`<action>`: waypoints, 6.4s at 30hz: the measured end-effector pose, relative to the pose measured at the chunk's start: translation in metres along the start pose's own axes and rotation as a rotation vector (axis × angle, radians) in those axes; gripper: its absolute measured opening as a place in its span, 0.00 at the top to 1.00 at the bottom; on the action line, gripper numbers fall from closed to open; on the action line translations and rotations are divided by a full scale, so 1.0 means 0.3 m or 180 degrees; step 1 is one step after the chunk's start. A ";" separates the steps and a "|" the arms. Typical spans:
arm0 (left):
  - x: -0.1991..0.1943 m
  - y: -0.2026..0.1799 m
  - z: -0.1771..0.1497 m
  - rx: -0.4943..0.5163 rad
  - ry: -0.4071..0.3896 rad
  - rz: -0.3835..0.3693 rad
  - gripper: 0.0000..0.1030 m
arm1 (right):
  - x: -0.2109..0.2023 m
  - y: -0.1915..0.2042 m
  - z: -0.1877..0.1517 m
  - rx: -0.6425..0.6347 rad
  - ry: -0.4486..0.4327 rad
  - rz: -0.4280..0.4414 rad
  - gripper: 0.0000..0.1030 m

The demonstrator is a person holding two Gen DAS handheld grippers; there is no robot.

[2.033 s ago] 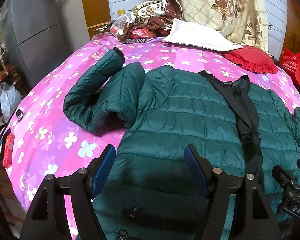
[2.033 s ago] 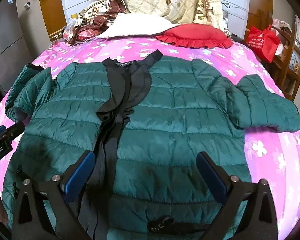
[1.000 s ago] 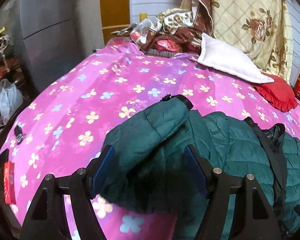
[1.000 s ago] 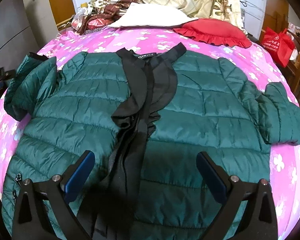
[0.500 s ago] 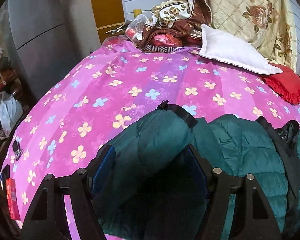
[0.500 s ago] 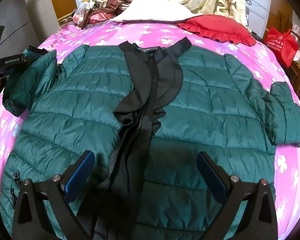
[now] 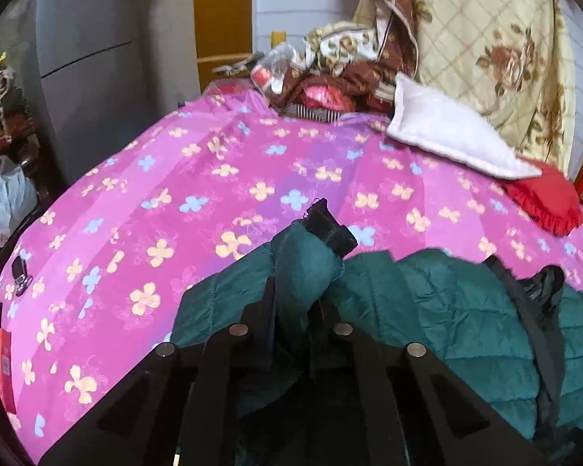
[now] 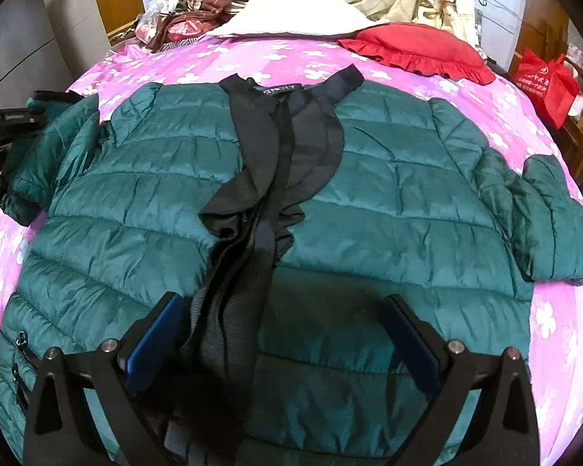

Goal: Fold large clothes

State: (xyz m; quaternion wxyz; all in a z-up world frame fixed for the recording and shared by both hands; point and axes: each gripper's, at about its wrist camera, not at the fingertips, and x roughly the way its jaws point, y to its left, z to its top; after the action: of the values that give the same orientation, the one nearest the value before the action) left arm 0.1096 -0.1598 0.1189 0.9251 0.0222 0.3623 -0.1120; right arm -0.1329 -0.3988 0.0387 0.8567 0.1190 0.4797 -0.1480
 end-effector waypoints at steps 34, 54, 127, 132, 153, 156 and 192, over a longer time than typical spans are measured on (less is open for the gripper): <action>-0.396 -0.675 -0.126 0.0554 -0.0062 -0.1220 1.00 | -0.143 -0.364 -0.067 0.0606 -0.0191 -0.0377 0.00; -0.344 -0.924 -0.251 0.0770 0.0249 -0.1478 1.00 | -0.141 -0.497 -0.137 0.0835 -0.0124 -0.0473 0.00; -0.069 -0.334 -0.171 0.0212 0.0387 -0.0521 0.76 | -0.132 -0.400 0.170 0.0494 -0.0630 -0.0498 0.41; 0.006 -0.364 -0.181 0.0181 0.0502 -0.0476 0.76 | -0.101 -0.253 0.231 0.0099 -0.0613 -0.0075 0.34; 0.097 -0.395 -0.242 0.0277 0.0499 -0.0317 0.75 | -0.028 -0.299 0.209 0.0047 -0.0472 -0.0258 0.34; 0.097 -0.397 -0.247 0.0276 0.0466 -0.0302 0.75 | -0.021 -0.339 0.174 0.0109 -0.0388 -0.0323 0.34; -0.133 -0.481 -0.318 0.0362 0.0451 -0.0449 0.75 | -0.056 -0.279 0.084 0.0168 -0.0396 -0.0279 0.30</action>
State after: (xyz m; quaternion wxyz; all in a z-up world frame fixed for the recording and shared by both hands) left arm -0.0145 -0.2812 0.0814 0.8842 0.0569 0.4204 -0.1953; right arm -0.1521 -0.4829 0.0607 0.8740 0.1110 0.4262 -0.2051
